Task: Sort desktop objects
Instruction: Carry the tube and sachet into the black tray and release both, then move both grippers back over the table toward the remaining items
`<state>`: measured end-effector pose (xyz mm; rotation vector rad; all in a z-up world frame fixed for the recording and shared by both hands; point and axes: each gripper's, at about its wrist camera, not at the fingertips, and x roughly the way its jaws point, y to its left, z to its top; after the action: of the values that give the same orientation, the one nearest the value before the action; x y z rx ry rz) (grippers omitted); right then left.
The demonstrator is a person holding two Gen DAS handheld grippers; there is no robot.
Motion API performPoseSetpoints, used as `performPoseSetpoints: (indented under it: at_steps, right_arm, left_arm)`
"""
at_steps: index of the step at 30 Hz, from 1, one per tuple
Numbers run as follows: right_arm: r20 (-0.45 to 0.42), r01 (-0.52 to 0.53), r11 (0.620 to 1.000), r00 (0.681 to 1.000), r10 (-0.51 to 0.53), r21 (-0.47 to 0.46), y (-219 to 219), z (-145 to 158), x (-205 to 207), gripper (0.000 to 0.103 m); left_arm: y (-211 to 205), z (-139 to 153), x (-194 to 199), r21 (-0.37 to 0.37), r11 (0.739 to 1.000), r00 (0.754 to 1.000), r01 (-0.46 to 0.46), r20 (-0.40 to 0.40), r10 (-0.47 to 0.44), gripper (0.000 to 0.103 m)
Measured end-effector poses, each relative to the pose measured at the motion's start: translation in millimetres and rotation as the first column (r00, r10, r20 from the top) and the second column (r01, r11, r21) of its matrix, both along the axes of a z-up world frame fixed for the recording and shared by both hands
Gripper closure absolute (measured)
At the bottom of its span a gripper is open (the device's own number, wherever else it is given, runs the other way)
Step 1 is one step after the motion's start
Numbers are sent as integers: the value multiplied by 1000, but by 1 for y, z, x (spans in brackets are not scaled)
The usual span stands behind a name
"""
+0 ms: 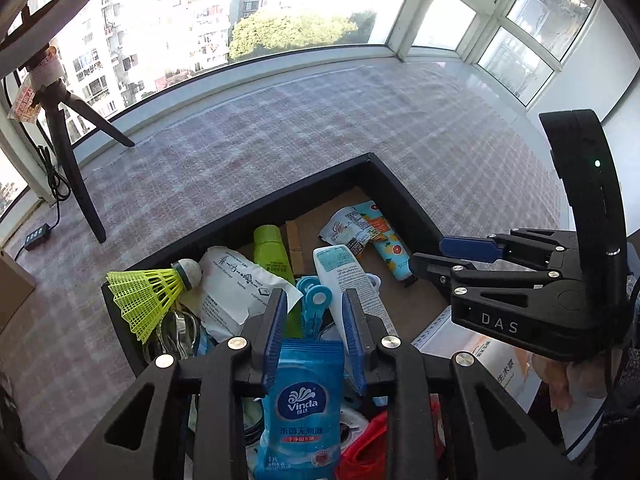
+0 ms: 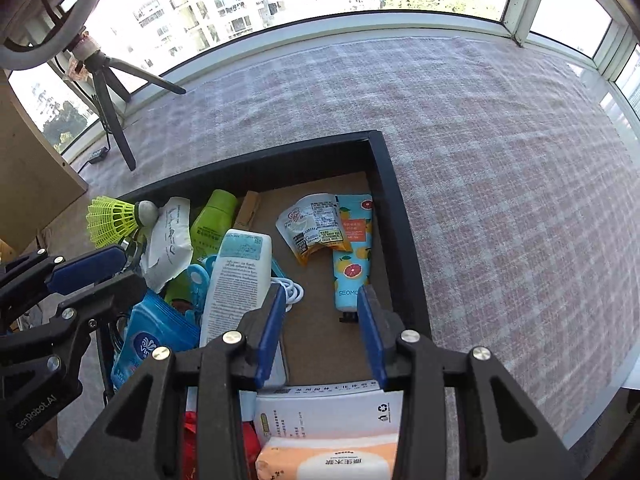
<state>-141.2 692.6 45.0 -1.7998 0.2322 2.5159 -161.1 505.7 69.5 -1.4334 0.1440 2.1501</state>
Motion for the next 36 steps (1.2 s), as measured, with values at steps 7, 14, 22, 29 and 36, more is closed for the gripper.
performPoseSetpoints:
  at_steps: [7, 14, 22, 29, 36]
  right_arm:
    - [-70, -75, 997, 995, 73, -23, -49, 24, 19, 60]
    - [-123, -185, 982, 976, 179, -36, -112, 32, 41, 48]
    - [-159, -299, 954, 942, 294, -8, -188, 45, 64, 35]
    - [-174, -377, 926, 913, 369, -15, -252, 42, 82, 35]
    - [-191, -448, 893, 880, 435, -29, -319, 32, 91, 35]
  left_arm:
    - [-63, 22, 36, -60, 990, 989, -131, -81, 126, 72]
    - [-136, 42, 81, -78, 959, 954, -274, -147, 261, 65]
    - [-201, 54, 128, -71, 925, 915, -374, -193, 355, 54]
    - [-266, 35, 159, -64, 875, 871, -479, -155, 466, 42]
    - [-354, -6, 190, -105, 789, 796, -605, -94, 598, 42]
